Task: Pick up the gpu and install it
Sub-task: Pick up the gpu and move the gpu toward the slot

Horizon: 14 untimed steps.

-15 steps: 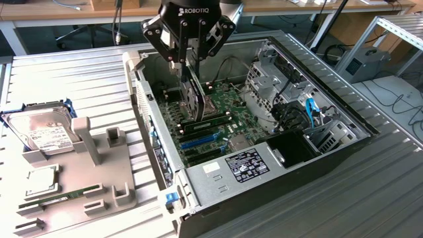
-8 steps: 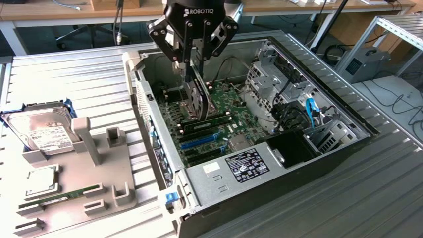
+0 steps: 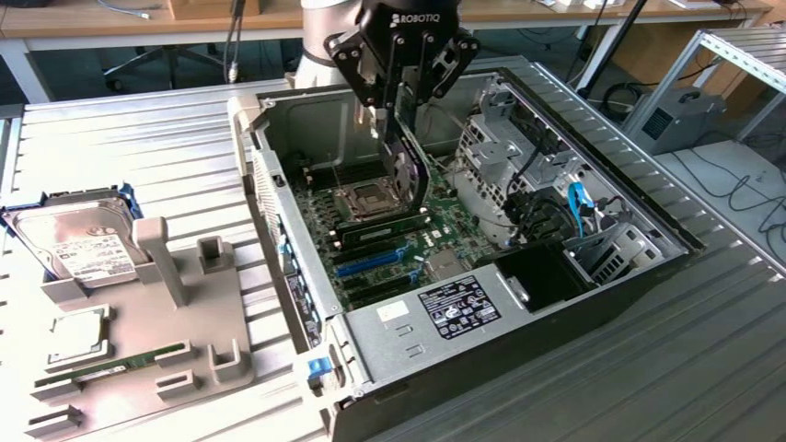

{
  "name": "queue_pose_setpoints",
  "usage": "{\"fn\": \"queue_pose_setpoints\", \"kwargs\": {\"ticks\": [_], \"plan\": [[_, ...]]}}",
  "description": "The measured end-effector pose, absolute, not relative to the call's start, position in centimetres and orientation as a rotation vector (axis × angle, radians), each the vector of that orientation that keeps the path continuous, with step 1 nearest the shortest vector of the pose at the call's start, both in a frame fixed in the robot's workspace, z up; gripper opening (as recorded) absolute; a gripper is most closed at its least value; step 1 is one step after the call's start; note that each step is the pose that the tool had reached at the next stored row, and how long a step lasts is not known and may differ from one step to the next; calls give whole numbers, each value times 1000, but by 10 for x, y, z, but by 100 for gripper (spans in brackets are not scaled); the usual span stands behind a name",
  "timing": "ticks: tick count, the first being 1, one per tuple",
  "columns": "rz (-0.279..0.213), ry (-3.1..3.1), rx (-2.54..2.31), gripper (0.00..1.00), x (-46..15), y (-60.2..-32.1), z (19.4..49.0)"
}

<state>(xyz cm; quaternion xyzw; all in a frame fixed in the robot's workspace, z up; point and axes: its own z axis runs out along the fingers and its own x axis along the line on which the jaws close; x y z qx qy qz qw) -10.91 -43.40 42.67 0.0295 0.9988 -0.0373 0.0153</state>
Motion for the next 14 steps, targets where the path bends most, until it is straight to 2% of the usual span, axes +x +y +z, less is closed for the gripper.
{"fn": "queue_pose_setpoints", "kwargs": {"ticks": [4,14], "plan": [[-135,3106,91,26,-85,-428,421],[-136,3106,91,26,-83,-428,419]]}}
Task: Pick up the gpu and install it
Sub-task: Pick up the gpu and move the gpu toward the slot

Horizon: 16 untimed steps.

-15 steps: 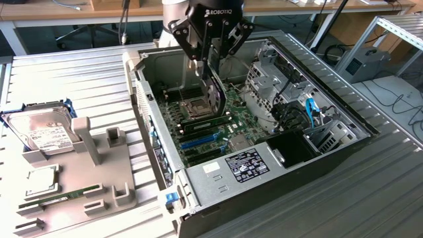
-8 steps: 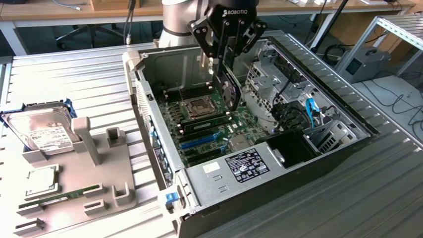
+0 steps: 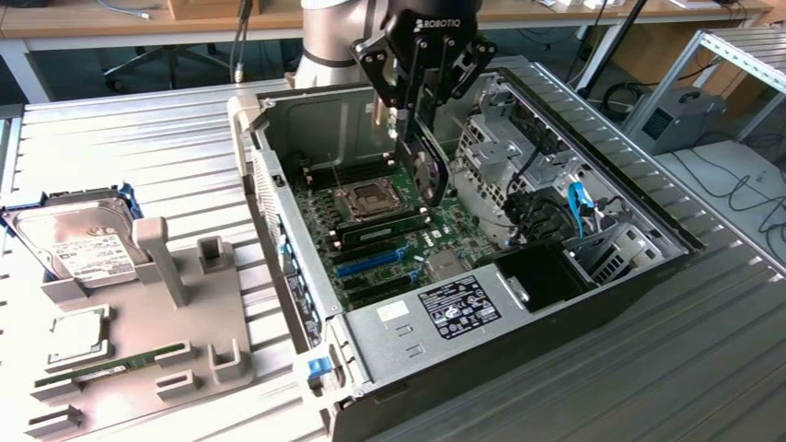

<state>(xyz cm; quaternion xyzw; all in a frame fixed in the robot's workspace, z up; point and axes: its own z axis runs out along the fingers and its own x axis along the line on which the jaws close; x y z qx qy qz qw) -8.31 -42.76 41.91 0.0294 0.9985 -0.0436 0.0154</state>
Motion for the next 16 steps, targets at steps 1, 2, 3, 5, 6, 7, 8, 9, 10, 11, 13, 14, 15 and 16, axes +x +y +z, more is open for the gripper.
{"fn": "queue_pose_setpoints", "kwargs": {"ticks": [1,2,3,5,6,7,8,9,10,11,13,14,15,16], "plan": [[-136,3106,91,26,-83,-428,419],[-136,3106,91,26,-83,-428,419],[-136,3106,91,26,-83,-428,419],[-136,3106,91,26,-82,-428,418],[-136,3106,91,26,-82,-428,418],[-136,3106,91,26,-81,-428,418],[-136,3106,91,26,-81,-428,418],[-136,3106,91,26,-81,-428,418],[-136,3106,91,26,-81,-428,418],[-136,3106,91,26,-81,-428,418],[-136,3106,92,26,-81,-428,418],[-136,3106,91,26,-81,-428,418],[-136,3106,91,26,-80,-428,418],[-135,3106,91,26,-80,-428,417]]}}
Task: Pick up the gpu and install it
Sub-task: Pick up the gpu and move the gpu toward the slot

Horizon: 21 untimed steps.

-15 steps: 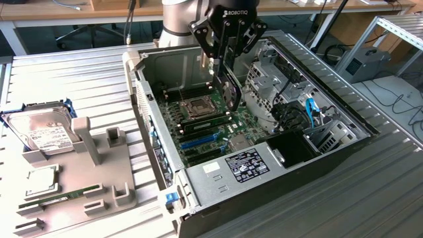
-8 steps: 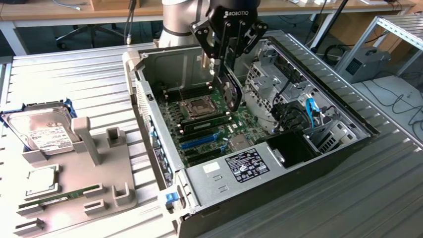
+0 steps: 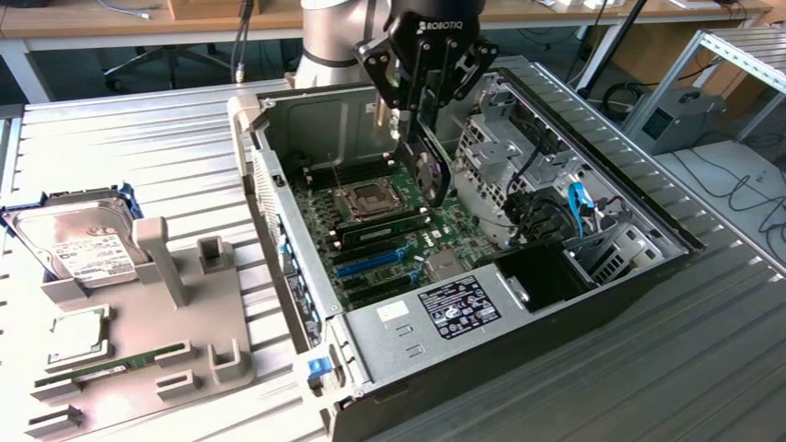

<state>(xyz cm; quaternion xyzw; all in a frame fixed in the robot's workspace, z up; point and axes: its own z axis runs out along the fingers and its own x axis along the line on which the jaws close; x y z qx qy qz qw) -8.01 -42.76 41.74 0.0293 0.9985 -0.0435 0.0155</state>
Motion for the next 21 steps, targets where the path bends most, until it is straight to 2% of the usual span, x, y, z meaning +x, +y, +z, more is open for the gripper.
{"fn": "queue_pose_setpoints", "kwargs": {"ticks": [21], "plan": [[-137,3106,91,26,-78,-428,414]]}}
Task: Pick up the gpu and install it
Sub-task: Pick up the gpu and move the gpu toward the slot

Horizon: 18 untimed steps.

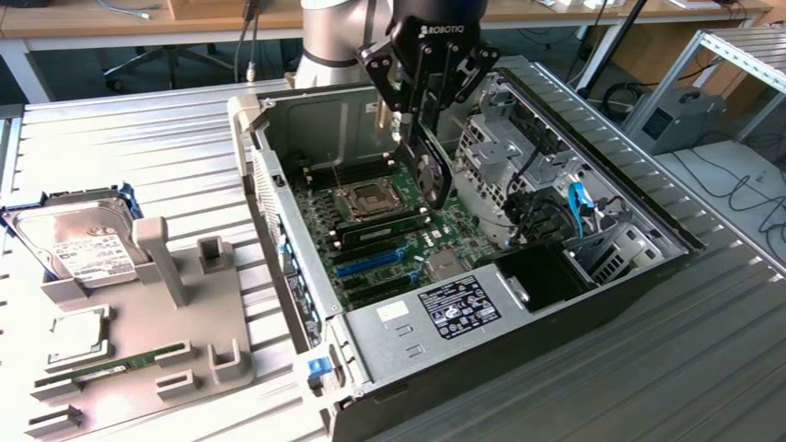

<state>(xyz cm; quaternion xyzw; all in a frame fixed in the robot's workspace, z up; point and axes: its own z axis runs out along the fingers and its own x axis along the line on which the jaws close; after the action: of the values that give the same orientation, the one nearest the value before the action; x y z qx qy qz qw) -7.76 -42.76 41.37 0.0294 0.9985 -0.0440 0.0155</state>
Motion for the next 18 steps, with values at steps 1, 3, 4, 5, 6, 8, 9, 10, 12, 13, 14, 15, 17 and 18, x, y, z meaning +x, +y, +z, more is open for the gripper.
{"fn": "queue_pose_setpoints", "kwargs": {"ticks": [1,3,4,5,6,8,9,10,12,13,14,15,17,18], "plan": [[-137,3106,91,26,-77,-428,414],[-138,3106,91,26,-77,-428,413],[-138,3106,91,26,-77,-428,413],[-138,3106,91,26,-77,-428,413],[-138,3106,91,26,-77,-428,413],[-138,3106,91,26,-77,-428,412],[-138,3106,91,26,-77,-428,412],[-143,3106,91,26,-75,-428,407],[-147,3106,91,26,-74,-428,403],[-147,3106,91,26,-74,-428,403],[-148,3106,91,26,-74,-428,403],[-148,3106,91,26,-74,-428,403],[-148,3106,91,26,-74,-428,402],[-148,3106,91,26,-74,-428,402]]}}
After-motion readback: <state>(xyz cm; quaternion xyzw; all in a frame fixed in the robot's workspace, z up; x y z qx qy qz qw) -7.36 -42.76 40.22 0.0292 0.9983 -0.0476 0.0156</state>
